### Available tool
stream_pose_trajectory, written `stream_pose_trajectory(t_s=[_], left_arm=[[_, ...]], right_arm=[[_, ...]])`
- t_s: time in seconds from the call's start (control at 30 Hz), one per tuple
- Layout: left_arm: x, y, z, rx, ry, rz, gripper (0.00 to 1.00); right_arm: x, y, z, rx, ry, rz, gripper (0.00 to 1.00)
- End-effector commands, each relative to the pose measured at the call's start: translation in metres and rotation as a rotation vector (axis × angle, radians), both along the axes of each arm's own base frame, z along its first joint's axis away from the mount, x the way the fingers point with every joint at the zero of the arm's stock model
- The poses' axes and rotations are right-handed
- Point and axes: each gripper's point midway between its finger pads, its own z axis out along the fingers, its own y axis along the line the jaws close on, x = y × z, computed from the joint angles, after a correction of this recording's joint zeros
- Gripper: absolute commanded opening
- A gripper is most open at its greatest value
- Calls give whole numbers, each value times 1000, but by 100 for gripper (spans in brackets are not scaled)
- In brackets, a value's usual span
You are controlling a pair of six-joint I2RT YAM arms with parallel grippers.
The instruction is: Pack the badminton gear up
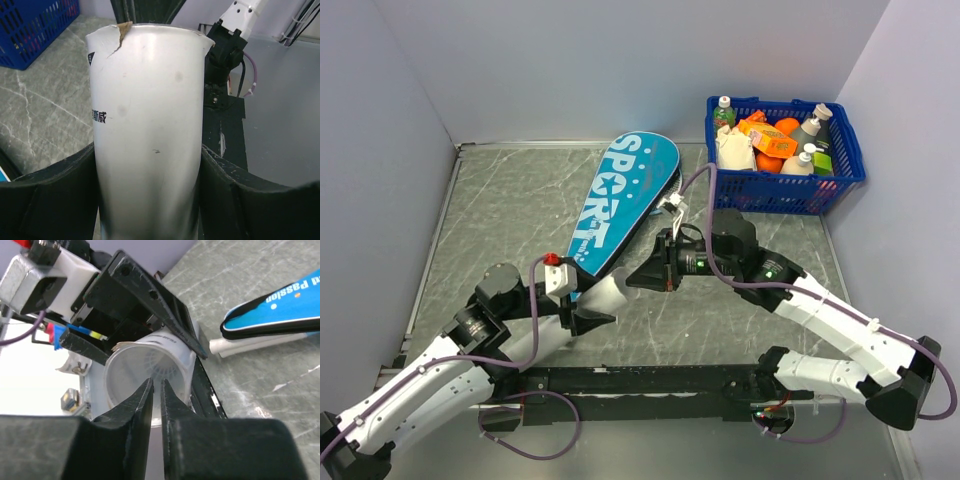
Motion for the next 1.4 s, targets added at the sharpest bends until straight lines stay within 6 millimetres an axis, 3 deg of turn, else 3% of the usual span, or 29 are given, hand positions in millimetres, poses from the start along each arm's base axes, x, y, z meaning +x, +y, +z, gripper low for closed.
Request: stream_pose_trajectory(t_s=[0.0, 0.17, 0.27, 0.33, 0.37, 0.43, 0.47, 0.5, 0.6, 0.7, 0.77, 0.8, 0.83, 0.87, 0.9, 0.97, 1.03, 1.1, 1.13, 1.2, 1.23, 1.3, 1.33, 1.37], left_arm=[[19, -5, 26, -51, -28, 82, 1], [32, -4, 30, -35, -6, 141, 1], [44, -1, 36, -24, -11, 206, 1], [51, 3, 26, 30, 15, 253, 1], [53, 5, 33, 27, 6, 270, 1], [63, 10, 27, 72, 13, 324, 1], [67, 12, 31, 72, 5, 347, 1], [71, 14, 31, 82, -1, 368, 1], [83, 23, 34, 113, -35, 443, 1], [104, 42, 43, 150, -73, 571, 1], [125, 67, 39, 221, -78, 701, 1], [132, 77, 37, 254, -77, 744, 1], [144, 93, 48, 259, -86, 809, 1], [151, 103, 41, 313, -77, 834, 1], [157, 112, 51, 319, -88, 865, 1], [177, 148, 47, 404, -80, 997, 1], [193, 177, 58, 429, -93, 1094, 1], [211, 193, 67, 445, -114, 1176, 1], [226, 207, 58, 480, -79, 1218, 1], [246, 220, 66, 458, -59, 1250, 1], [262, 240, 50, 477, 10, 1297, 1], [281, 255, 49, 442, 52, 1326, 1], [293, 274, 32, 439, 123, 1362, 1], [300, 281, 27, 432, 144, 1381, 1]], right_arm=[[-38, -5, -60, -213, 102, 108, 14], [-64, 0, -68, -269, 79, 197, 9], [-67, -4, -58, -241, 47, 205, 7], [-58, -9, -46, -234, -11, 150, 8], [-51, -13, -34, -234, -33, 112, 8], [-29, -21, -20, -245, -85, -3, 9], [-19, -29, -8, -249, -103, -65, 10], [4, -40, -4, -274, -124, -186, 10], [35, -73, 18, -283, -146, -381, 10], [54, -103, 32, -283, -170, -525, 9], [55, -112, 35, -286, -186, -553, 10], [55, -114, 34, -291, -186, -558, 10], [53, -114, 29, -299, -182, -549, 10], [53, -113, 25, -303, -179, -540, 10], [53, -112, 17, -317, -168, -533, 10], [51, -110, 6, -333, -147, -516, 10], [51, -107, -6, -344, -126, -500, 10], [51, -103, -19, -357, -105, -487, 10], [52, -100, -24, -359, -87, -485, 10], [51, -93, -42, -381, -41, -457, 10], [53, -89, -46, -369, -23, -460, 10], [55, -85, -67, -404, 26, -461, 10], [58, -82, -71, -399, 40, -473, 10], [64, -83, -77, -411, 44, -499, 10]])
